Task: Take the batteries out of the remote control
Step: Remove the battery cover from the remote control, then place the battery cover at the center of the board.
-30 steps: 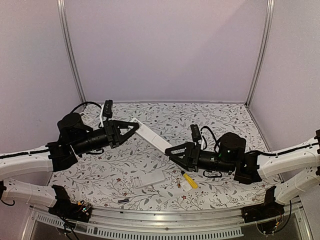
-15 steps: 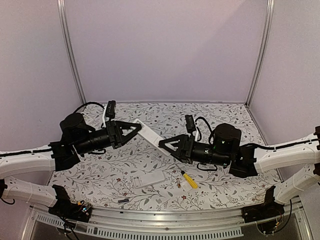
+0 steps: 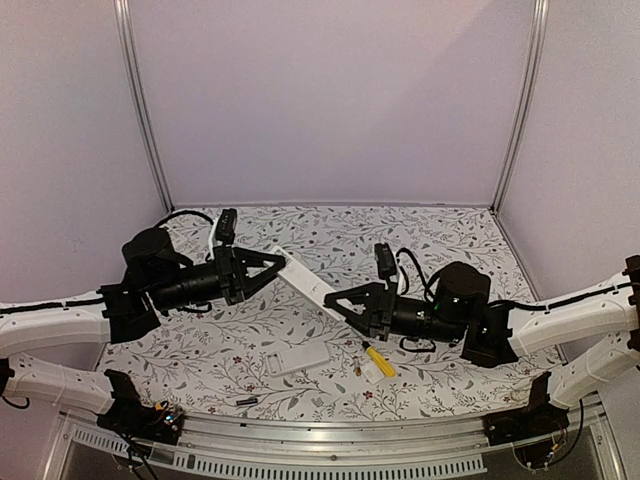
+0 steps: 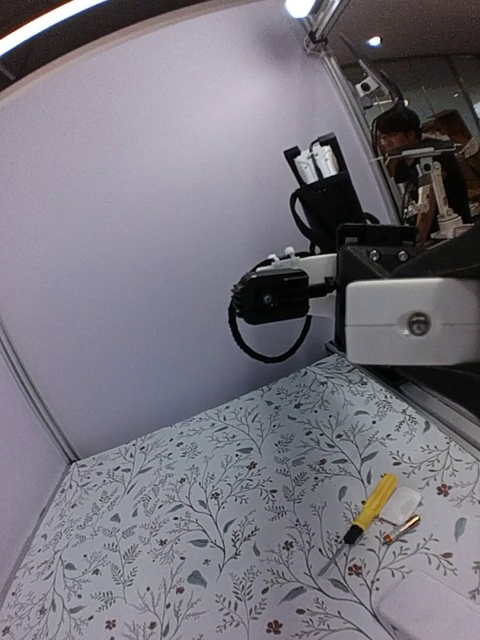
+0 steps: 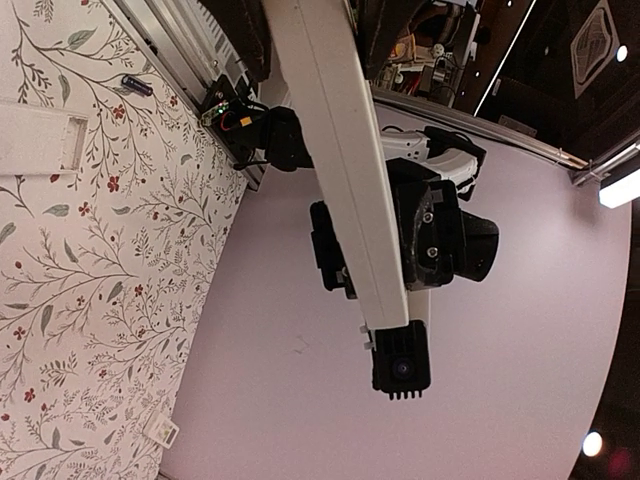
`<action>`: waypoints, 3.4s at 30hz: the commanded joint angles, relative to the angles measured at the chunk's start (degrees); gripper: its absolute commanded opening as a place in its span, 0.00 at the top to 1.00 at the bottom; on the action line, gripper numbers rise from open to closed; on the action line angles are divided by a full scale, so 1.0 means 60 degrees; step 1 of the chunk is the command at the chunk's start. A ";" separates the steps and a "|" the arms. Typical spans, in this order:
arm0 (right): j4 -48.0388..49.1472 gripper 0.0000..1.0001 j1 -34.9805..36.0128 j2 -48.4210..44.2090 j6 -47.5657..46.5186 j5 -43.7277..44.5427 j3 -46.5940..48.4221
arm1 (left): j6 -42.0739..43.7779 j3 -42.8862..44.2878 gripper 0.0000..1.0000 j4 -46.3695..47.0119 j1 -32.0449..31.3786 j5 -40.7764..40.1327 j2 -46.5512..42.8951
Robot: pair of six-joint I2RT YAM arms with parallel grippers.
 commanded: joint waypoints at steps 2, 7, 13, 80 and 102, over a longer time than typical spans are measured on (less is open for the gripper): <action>-0.1701 0.73 -0.0183 -0.0126 0.0644 0.0738 -0.0648 | 0.0763 0.0051 1.00 0.0440 0.0100 -0.0173 -0.0223; -0.1709 0.62 -0.0182 -0.0116 0.0644 0.0710 -0.0641 | 0.0738 -0.0006 1.00 0.0418 0.0102 -0.0147 -0.0135; -0.1723 0.61 -0.0182 -0.0156 0.0655 0.0716 -0.0705 | 0.0810 -0.0001 1.00 0.0266 0.0104 -0.0243 -0.0134; -0.1635 1.00 -0.2655 0.0339 -0.1546 -0.0440 -0.0948 | 0.1057 -0.2056 1.00 -0.1827 0.2623 0.0555 -0.0118; -0.3851 0.46 -0.3068 0.1821 -0.3311 0.0306 -0.0169 | 0.1222 -0.2280 1.00 -0.2167 0.2736 0.0833 -0.0932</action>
